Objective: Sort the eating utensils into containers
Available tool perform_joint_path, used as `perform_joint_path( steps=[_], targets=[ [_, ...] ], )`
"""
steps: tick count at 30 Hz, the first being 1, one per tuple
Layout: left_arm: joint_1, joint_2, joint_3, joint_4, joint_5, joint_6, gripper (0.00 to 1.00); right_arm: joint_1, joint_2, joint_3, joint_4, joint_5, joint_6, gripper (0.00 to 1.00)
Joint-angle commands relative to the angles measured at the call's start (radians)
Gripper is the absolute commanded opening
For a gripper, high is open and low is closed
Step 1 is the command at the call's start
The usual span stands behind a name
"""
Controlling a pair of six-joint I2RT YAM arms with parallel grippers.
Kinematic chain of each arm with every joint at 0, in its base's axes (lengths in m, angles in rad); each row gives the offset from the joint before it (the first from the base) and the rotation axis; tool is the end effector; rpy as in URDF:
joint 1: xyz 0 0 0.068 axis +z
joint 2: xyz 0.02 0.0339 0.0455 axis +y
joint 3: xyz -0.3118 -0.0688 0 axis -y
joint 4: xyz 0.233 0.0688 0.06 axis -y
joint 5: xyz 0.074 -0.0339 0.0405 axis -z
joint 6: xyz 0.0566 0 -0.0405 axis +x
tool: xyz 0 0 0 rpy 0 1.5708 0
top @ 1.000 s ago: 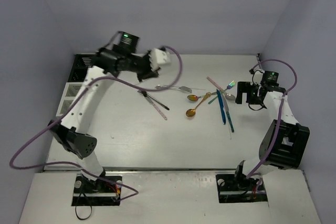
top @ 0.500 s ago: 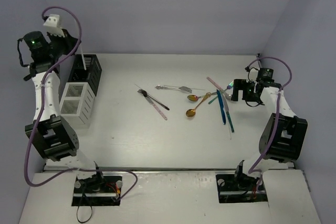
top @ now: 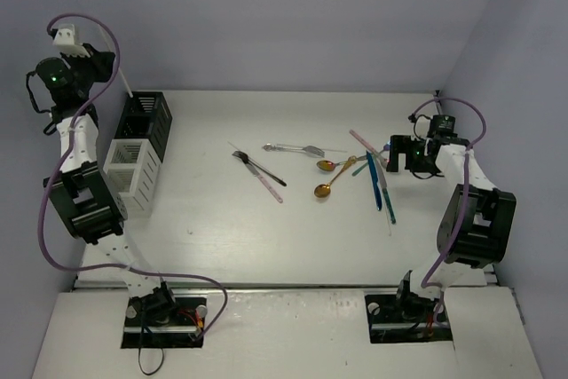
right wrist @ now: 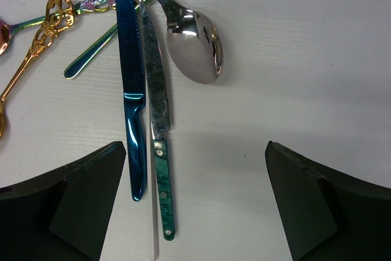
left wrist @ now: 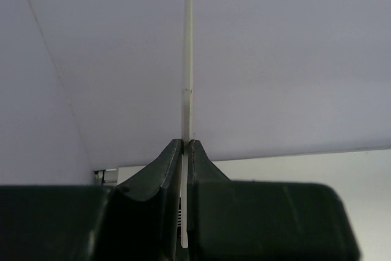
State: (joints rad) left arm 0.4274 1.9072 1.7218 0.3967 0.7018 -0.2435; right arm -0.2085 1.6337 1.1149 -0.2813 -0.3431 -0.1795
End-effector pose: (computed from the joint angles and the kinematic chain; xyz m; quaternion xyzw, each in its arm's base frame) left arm 0.4498 0.1647 0.4484 0.0581 0.6454 -0.1481 0.7471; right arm 0.3565 -0.0560 0.2699 -0.0509 0.9139 0.0838 0.3939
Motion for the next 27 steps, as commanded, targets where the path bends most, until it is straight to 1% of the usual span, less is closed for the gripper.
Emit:
perform_joint_path(
  steps=[1, 5, 12, 16, 20, 21, 23, 24, 27],
  targets=[
    [0.002, 0.025, 0.065, 0.149, -0.01, -0.034, 0.0, 0.006, 0.005, 0.051, 0.008, -0.004, 0.009, 0.96],
    [0.001, 0.089, 0.088, 0.16, -0.011, -0.036, 0.0, 0.006, 0.017, 0.048, 0.008, 0.0, 0.005, 0.96],
    [-0.008, 0.164, 0.113, 0.18, -0.019, 0.006, 0.0, 0.008, 0.037, 0.056, 0.007, 0.001, 0.006, 0.96],
    [-0.016, 0.185, 0.098, 0.201, -0.017, 0.022, 0.0, 0.008, 0.049, 0.062, 0.008, 0.005, 0.006, 0.96],
    [-0.022, 0.179, 0.05, 0.211, -0.015, 0.041, 0.0, 0.011, 0.058, 0.067, 0.007, 0.005, 0.006, 0.96],
    [-0.023, 0.172, 0.038, 0.211, -0.012, 0.045, 0.02, 0.013, 0.058, 0.069, 0.007, 0.003, 0.005, 0.96],
    [-0.025, 0.156, 0.006, 0.217, -0.01, 0.052, 0.1, 0.021, 0.055, 0.071, 0.007, 0.001, 0.001, 0.96],
    [-0.024, 0.152, -0.009, 0.216, -0.009, 0.052, 0.18, 0.03, 0.05, 0.072, 0.007, 0.004, -0.006, 0.96],
    [-0.025, 0.122, -0.043, 0.215, -0.002, 0.055, 0.33, 0.071, 0.036, 0.075, 0.006, 0.035, -0.022, 0.97]
  ],
)
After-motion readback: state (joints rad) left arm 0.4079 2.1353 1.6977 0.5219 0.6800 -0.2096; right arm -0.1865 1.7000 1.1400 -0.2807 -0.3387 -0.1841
